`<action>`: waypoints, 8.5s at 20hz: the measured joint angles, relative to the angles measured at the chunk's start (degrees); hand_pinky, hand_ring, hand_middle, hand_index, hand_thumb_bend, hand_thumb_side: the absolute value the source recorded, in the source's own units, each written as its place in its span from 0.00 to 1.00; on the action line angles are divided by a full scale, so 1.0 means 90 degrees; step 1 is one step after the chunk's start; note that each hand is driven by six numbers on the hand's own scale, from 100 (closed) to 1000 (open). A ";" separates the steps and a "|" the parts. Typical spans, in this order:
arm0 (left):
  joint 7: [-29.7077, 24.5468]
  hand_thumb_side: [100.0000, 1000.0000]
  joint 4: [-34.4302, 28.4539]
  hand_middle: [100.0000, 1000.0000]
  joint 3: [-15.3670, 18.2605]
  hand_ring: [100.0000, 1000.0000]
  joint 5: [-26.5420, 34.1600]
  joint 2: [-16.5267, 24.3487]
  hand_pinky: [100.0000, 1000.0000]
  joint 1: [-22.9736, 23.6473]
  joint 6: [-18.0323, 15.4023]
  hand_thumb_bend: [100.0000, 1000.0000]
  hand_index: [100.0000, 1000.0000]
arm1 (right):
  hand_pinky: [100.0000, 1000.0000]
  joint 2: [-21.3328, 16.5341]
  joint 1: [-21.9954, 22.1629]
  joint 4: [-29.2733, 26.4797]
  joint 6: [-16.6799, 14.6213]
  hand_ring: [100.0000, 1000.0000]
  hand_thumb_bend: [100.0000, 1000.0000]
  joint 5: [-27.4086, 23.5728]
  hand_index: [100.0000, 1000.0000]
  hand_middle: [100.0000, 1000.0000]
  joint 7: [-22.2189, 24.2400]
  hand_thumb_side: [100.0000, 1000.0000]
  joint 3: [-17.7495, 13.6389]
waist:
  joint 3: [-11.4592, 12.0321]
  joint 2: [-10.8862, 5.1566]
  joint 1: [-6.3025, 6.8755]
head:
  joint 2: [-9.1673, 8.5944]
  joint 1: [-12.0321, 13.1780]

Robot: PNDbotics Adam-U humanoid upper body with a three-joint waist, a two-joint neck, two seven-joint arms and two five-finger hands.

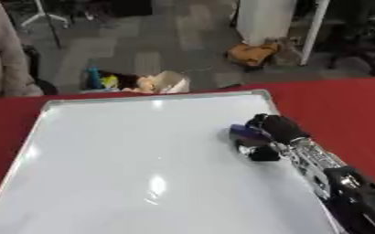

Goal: Wipe the whiteboard clean with a brush.

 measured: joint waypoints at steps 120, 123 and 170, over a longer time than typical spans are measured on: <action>-0.0013 0.84 0.0005 0.57 -0.0002 0.57 0.0053 -0.0060 0.47 0.0001 -0.0009 0.71 0.71 | 0.45 0.0153 -0.0218 0.0742 0.1691 0.53 0.00 -0.0757 0.72 0.60 -0.0968 0.50 -0.0446 | 0.0035 -0.0057 0.0044 | -0.0005 -0.0064; -0.0007 0.84 0.0005 0.57 -0.0002 0.57 0.0053 -0.0060 0.47 0.0001 -0.0005 0.71 0.71 | 0.45 0.0158 -0.0219 0.0744 0.1646 0.53 0.00 -0.0757 0.72 0.60 -0.0962 0.50 -0.0422 | 0.0036 -0.0062 0.0044 | -0.0005 -0.0064; 0.0018 0.84 0.0036 0.57 -0.0002 0.57 0.0051 -0.0060 0.47 0.0017 0.0009 0.70 0.71 | 0.42 -0.0300 0.0359 -0.4776 0.0648 0.52 0.03 -0.3729 0.72 0.57 0.0757 0.63 0.1228 | -0.0079 0.0003 -0.0052 | -0.0004 -0.0057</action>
